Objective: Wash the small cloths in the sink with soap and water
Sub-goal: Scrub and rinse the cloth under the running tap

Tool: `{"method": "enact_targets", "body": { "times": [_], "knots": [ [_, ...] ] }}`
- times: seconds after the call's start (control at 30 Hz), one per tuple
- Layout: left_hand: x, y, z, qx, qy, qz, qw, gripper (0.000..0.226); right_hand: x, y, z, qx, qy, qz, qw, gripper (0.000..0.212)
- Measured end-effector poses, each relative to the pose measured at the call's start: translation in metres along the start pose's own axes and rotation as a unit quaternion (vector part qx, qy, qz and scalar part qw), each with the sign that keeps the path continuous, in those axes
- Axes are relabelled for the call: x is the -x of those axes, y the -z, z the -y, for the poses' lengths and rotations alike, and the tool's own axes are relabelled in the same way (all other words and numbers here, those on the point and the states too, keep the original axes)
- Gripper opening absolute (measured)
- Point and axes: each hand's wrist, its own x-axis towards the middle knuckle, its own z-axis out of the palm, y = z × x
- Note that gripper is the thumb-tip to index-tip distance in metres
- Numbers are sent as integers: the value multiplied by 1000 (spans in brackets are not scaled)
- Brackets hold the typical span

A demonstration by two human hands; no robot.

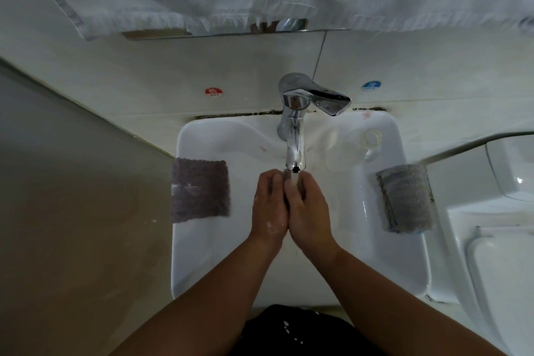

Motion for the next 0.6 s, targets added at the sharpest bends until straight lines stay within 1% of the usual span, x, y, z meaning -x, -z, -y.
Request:
{"method": "enact_targets", "body": {
  "times": [0.07,0.1,0.17,0.2,0.27,0.3,0.37,0.43,0.5,0.6],
  "knots": [
    [1,1,3,13,2,21,1000,25,2,0,-4,28,59,-10,998,8],
    [3,0,4,8,4,34,999,28,0,2,-3,36,69,-13,997,6],
    [8,1,7,2,15,53,998,31,-7,7,0,64,77,-7,995,19],
    [8,1,8,-3,17,58,998,30,-10,9,0,90,84,4,992,19],
    [4,4,9,-16,8,49,999,26,-16,11,-2,140,105,32,984,11],
    [1,5,10,-24,0,38,999,23,-17,11,-3,146,106,38,983,9],
    [-2,5,8,-57,-10,10,998,22,-16,10,-1,138,81,36,986,15],
    [-4,5,5,-113,-33,-16,993,25,-17,8,2,119,29,29,992,23],
    [-4,6,5,-152,-57,-17,987,31,-20,5,6,90,-13,22,996,23],
    [-8,8,7,-180,-55,-18,982,34,-25,2,4,122,6,24,992,28]
  ]
}}
